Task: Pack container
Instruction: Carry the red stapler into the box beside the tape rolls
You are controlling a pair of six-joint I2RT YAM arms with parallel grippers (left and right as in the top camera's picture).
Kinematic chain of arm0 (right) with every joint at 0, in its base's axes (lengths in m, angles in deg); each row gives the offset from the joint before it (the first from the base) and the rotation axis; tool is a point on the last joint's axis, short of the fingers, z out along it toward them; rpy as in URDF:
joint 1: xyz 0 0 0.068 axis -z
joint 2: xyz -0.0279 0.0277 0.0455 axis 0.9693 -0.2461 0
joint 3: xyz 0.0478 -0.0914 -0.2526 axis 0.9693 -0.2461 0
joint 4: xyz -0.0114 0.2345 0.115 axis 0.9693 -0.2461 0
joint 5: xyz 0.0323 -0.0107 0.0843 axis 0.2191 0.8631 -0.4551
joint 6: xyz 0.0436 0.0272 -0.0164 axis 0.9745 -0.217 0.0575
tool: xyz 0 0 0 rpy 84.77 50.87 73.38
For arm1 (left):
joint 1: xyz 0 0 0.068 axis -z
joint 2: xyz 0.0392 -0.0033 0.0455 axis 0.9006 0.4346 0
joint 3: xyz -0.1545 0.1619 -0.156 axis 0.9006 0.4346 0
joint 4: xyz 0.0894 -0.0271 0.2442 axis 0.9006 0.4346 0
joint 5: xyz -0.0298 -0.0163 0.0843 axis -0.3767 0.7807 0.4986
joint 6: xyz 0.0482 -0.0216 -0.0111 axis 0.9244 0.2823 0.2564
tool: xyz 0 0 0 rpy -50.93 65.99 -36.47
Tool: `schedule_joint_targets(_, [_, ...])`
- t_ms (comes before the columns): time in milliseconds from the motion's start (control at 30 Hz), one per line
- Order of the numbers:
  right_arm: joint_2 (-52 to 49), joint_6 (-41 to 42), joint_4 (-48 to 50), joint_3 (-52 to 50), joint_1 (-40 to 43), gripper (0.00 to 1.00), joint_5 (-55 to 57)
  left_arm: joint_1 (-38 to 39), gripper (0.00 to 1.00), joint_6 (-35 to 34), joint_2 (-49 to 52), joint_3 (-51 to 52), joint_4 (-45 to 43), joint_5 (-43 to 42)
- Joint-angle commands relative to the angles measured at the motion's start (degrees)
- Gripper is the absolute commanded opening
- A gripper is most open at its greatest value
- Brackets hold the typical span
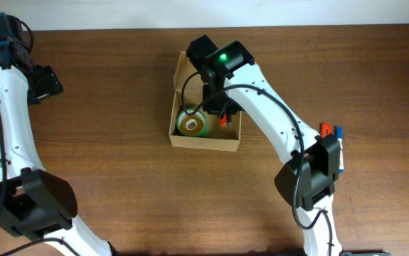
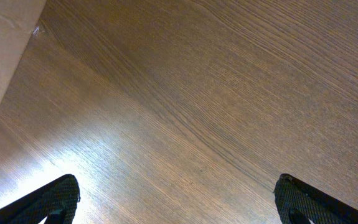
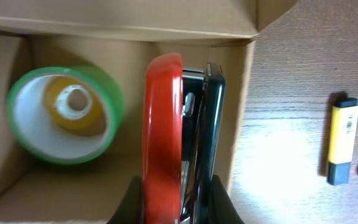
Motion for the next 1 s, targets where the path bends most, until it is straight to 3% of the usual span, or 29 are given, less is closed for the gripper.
schedule_joint_targets(0, [-0.2, -2.78, 0.59, -1.2, 0.28, 0.04, 1.33, -0.35, 1.0, 0.9, -1.73, 0.26, 0.0, -0.24])
schedule_joint_targets(967, [-0.2, 0.39, 6.58, -11.87, 0.35, 0.04, -5.14, -0.35, 1.0, 0.9, -1.73, 0.26, 0.0, -0.24])
